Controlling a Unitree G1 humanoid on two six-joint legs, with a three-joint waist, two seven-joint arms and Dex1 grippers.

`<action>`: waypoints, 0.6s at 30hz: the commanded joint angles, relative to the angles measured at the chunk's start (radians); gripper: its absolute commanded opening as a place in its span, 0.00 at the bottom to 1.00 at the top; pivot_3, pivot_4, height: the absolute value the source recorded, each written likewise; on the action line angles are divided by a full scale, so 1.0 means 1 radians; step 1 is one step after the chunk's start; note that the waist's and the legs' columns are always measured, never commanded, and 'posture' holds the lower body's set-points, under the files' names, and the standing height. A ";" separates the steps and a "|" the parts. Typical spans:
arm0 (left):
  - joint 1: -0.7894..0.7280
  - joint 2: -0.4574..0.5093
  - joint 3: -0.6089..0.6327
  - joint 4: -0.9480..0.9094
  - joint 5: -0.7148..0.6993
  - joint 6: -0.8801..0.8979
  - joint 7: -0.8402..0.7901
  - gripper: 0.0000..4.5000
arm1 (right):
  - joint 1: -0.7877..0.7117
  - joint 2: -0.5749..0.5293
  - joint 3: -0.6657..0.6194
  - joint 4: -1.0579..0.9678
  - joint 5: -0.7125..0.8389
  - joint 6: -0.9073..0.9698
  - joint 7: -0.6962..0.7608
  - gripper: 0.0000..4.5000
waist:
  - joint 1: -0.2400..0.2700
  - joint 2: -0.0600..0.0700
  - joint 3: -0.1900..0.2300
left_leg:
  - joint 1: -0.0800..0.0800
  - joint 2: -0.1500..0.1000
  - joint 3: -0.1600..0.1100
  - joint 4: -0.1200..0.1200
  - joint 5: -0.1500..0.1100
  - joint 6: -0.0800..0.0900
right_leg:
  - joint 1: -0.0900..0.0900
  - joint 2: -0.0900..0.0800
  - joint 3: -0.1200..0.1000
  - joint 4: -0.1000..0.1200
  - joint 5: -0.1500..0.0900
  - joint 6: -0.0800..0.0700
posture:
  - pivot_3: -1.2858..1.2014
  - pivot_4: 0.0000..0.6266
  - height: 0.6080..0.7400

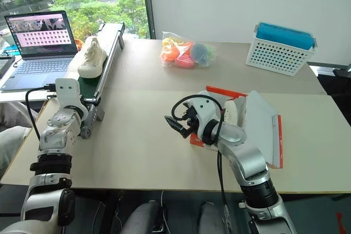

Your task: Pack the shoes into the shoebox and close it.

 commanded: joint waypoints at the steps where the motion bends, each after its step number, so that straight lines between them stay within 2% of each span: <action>1: -0.036 0.032 0.011 -0.012 0.033 -0.062 0.034 1.00 | -0.001 0.009 -0.014 -0.018 -0.006 0.000 -0.010 0.99 | 0.000 0.000 0.000 | 0.000 0.000 0.000 0.000 0.000 0.000 | 0.000 0.000 0.000 0.000 0.000 0.000 | 0.52 0.24 0.69; 18: -0.063 0.035 0.033 0.037 0.016 -0.094 0.068 1.00 | 0.006 0.026 -0.015 -0.013 -0.020 -0.003 -0.023 0.99 | -0.002 0.000 0.000 | 0.000 0.000 0.000 0.000 0.000 0.000 | 0.000 0.000 0.000 0.000 0.000 0.000 | 0.52 0.24 0.69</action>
